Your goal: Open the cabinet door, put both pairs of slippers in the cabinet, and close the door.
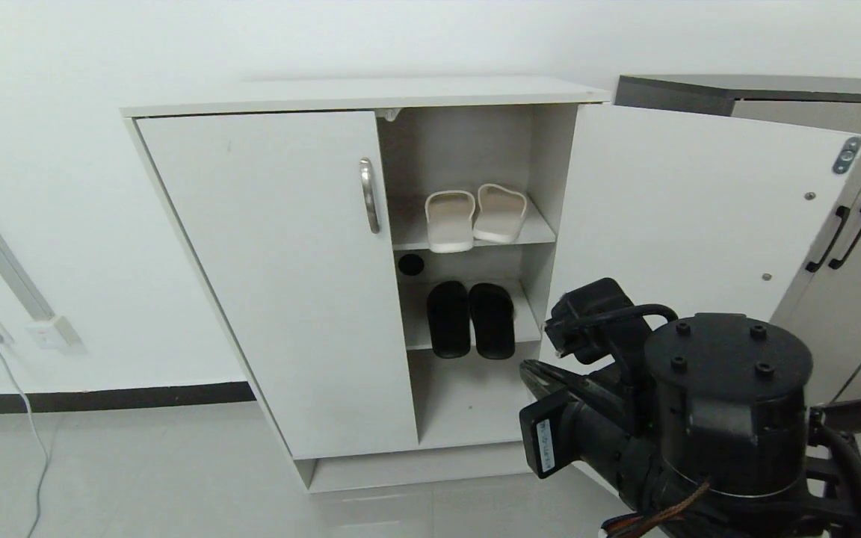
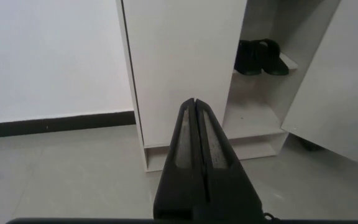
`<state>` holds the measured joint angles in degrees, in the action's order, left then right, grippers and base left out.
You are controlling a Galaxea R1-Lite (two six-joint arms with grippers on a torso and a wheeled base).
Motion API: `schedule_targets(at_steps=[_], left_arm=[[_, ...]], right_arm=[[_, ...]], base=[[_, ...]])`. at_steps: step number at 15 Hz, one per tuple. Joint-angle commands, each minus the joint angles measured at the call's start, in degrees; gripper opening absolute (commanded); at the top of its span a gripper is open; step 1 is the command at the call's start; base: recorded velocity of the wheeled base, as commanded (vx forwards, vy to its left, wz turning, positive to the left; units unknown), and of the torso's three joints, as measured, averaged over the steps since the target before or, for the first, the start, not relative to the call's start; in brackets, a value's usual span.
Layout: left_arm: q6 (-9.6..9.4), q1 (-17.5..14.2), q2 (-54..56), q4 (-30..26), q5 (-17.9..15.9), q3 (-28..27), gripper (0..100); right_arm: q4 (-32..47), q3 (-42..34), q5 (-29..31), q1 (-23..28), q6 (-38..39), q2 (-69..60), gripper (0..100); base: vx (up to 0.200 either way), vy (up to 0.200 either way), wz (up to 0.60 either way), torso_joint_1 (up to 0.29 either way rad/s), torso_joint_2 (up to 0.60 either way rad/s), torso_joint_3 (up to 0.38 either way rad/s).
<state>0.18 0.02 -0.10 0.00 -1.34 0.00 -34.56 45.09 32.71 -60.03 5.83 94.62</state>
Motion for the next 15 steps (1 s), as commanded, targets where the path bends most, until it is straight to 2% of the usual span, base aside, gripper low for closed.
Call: schedule_targets(at_steps=[1, 15], left_arm=[[-0.01, -0.02, 0.01, 0.00, 0.02, 0.00, 0], [0.17, -0.02, 0.01, 0.00, 0.02, 0.00, 0]], right_arm=[[-0.07, -0.09, -0.01, 0.00, 0.06, 0.21, 0], [0.02, -1.06, -0.10, 0.00, 0.24, 0.30, 0]], base=[[0.000, 0.000, 0.00, 0.000, 0.00, 0.000], [0.000, 0.000, 0.00, 0.000, 0.00, 0.000]])
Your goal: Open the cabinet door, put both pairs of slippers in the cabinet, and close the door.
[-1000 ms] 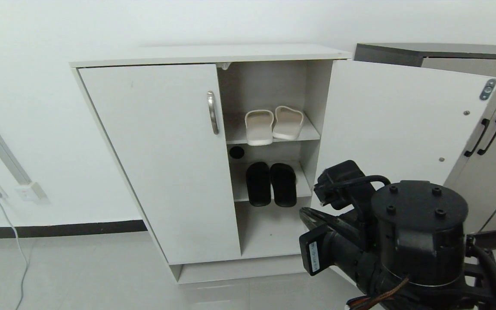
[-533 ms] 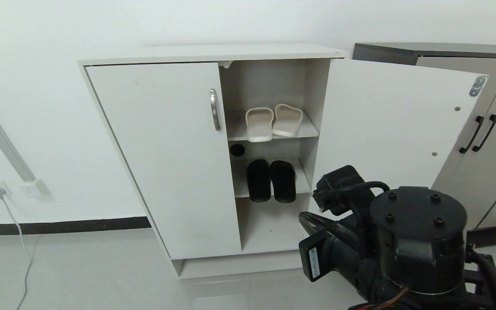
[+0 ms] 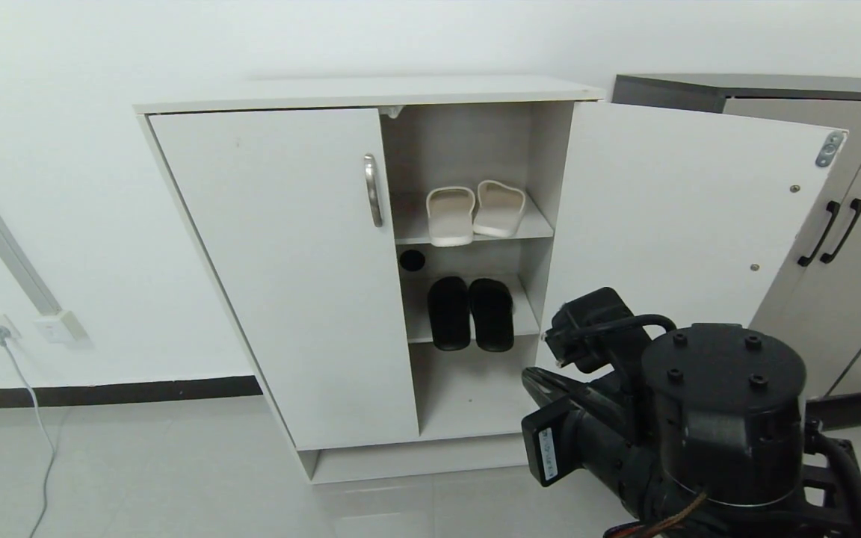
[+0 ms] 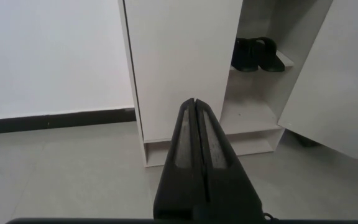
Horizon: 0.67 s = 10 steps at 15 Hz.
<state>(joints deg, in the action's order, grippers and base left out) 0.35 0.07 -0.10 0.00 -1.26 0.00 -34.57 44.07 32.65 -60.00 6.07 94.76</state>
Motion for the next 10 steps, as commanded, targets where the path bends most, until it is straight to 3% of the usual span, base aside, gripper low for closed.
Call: schedule_targets(at_steps=[1, 5, 10], left_arm=[[0.00, -0.07, 0.01, 0.00, -0.06, 0.00, 0], [0.00, 0.01, 0.01, 0.00, 0.03, 0.00, 0], [-0.09, -0.07, 0.01, 0.00, -0.06, 0.00, 0]], right_arm=[[0.03, 0.14, 0.05, 0.06, -0.09, 0.25, 0], [0.03, 0.23, 0.05, 0.15, -0.18, 0.96, 0], [0.03, 0.32, 0.05, 0.15, -0.27, 1.04, 0]], base=[[0.000, 0.000, 0.00, 0.000, 0.00, 0.000], [0.000, 0.000, 0.00, 0.010, -0.17, -0.273], [0.000, 0.000, 0.00, 0.062, -0.51, -0.365]])
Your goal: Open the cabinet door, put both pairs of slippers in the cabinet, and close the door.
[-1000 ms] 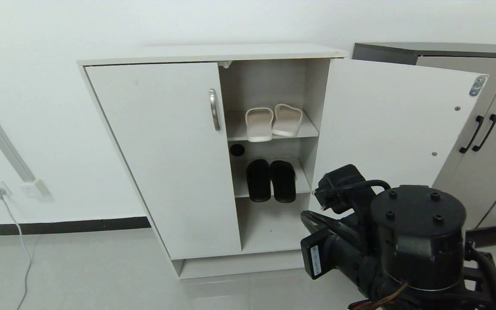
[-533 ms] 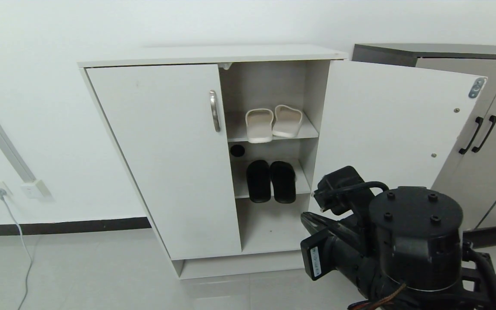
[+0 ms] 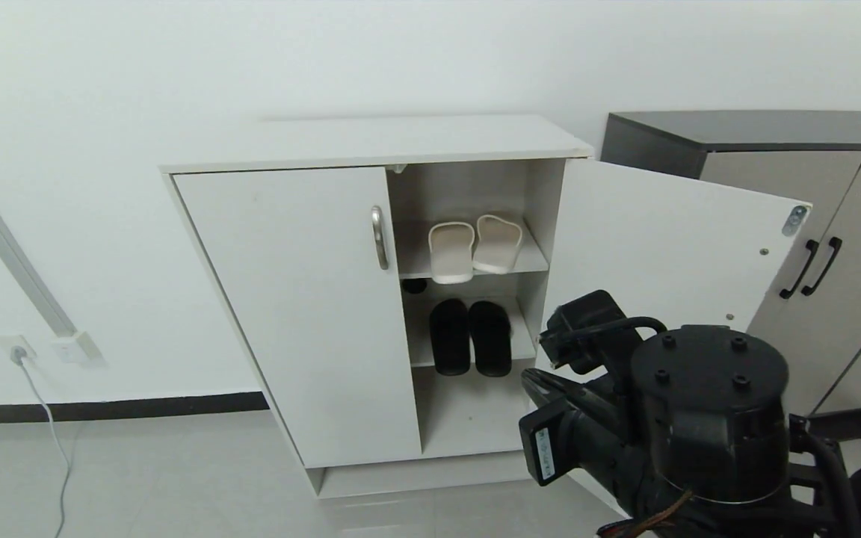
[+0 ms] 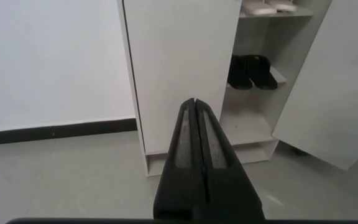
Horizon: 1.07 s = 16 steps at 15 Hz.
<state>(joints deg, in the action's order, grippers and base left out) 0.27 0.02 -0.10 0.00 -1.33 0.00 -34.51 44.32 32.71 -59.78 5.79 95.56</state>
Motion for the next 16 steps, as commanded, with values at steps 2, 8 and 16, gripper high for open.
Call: schedule_targets(at_steps=[2, 8, 16], left_arm=[[0.08, -0.02, 0.01, 0.00, 0.01, 0.00, 0], [0.08, 0.06, 0.01, 0.00, 0.10, 0.00, 0], [0.17, -0.02, 0.01, 0.00, 0.10, 0.00, 0]], right_arm=[[-0.03, 0.06, -0.01, -0.07, 0.01, 0.24, 0], [-0.03, -0.03, -0.01, 0.02, 0.27, 0.06, 0], [-0.03, -0.20, -0.01, 0.46, 0.36, 0.15, 0]], base=[[0.000, 0.000, 0.00, 0.117, -0.46, -0.349], [0.000, 0.000, 0.00, 0.146, -0.47, -0.328], [0.000, 0.000, 0.00, 0.189, -0.50, -0.311]])
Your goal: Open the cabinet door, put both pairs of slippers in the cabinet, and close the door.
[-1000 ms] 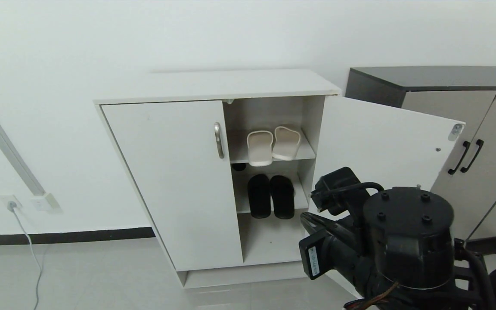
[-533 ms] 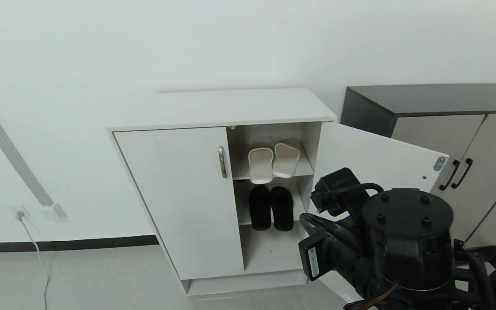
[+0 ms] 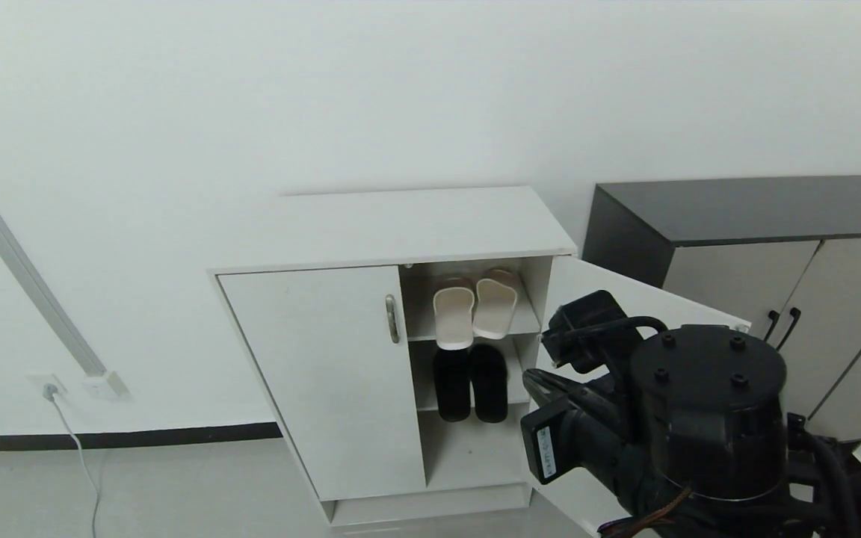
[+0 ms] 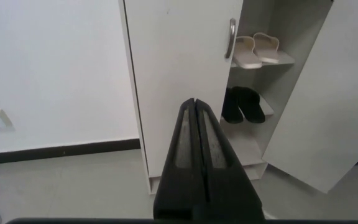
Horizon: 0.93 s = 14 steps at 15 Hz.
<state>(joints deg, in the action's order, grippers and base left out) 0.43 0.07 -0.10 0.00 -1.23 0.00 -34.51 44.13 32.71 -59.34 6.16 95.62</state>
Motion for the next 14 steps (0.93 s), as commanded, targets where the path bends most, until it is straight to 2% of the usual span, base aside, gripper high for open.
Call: schedule_targets(at_steps=[1, 10, 14], left_arm=[[0.01, 0.01, 0.01, 0.00, 0.00, 0.00, 0], [-0.08, -0.07, 0.01, 0.00, -0.09, 0.00, 0], [0.01, 0.01, 0.01, 0.00, 0.00, 0.00, 0]], right_arm=[[-0.03, -0.10, -0.01, 0.02, 0.00, 0.09, 0], [-0.03, -0.01, -0.01, 2.57, 0.00, 0.09, 0], [-0.12, -0.62, -0.01, 2.57, 0.00, 0.18, 0]], base=[[0.000, 0.000, 0.00, 0.222, -0.53, -0.320], [0.000, 0.000, 0.00, 0.250, -0.57, -0.324], [0.000, 0.000, 0.00, 0.155, -0.32, -0.173]])
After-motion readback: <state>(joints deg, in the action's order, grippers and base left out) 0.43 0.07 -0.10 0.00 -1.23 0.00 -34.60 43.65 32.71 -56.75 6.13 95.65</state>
